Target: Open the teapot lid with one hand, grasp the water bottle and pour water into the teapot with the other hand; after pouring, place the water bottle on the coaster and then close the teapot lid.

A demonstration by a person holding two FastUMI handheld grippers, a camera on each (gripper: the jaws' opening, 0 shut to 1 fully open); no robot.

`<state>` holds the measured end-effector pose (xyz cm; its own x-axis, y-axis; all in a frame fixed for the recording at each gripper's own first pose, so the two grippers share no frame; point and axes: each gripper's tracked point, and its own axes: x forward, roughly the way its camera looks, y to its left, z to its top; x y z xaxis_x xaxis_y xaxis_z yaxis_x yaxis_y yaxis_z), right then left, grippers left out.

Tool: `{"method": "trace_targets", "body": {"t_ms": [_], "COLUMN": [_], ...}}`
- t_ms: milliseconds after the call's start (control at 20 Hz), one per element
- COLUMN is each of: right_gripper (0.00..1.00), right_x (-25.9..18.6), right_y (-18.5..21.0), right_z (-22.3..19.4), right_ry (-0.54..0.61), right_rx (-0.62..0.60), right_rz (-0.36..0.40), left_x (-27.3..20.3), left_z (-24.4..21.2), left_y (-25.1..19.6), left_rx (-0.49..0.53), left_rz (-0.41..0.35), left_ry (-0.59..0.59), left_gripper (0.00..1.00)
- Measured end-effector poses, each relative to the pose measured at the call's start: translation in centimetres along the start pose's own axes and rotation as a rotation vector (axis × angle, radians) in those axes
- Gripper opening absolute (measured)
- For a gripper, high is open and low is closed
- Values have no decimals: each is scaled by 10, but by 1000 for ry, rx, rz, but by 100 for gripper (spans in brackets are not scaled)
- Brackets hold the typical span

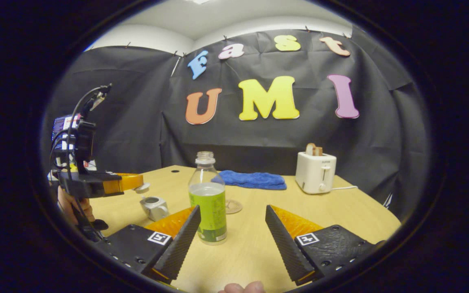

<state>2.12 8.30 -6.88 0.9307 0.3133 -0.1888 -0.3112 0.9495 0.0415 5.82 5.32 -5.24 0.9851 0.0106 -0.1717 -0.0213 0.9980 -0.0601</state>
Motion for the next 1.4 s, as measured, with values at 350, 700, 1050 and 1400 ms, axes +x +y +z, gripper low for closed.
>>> {"method": "trace_targets", "body": {"t_ms": [350, 700, 1050, 1400], "right_gripper": [95, 95, 75, 72], "right_x": [47, 73, 75, 93], "right_y": [27, 40, 39, 47], "right_z": [-10, -15, -15, 14], "right_ry": [31, 36, 42, 56], "right_rx": [13, 9, -9, -319], "right_rz": [20, -1, -25, 8], "left_x": [-31, -42, -40, -39], "left_z": [9, 7, -1, 3], "left_y": [18, 33, 42, 50], "left_rx": [-1, -4, -30, -24], "left_rz": [15, 30, 39, 43], "left_ry": [-31, -32, -17, -17], "left_gripper": [2, 2, 3, 2]}}
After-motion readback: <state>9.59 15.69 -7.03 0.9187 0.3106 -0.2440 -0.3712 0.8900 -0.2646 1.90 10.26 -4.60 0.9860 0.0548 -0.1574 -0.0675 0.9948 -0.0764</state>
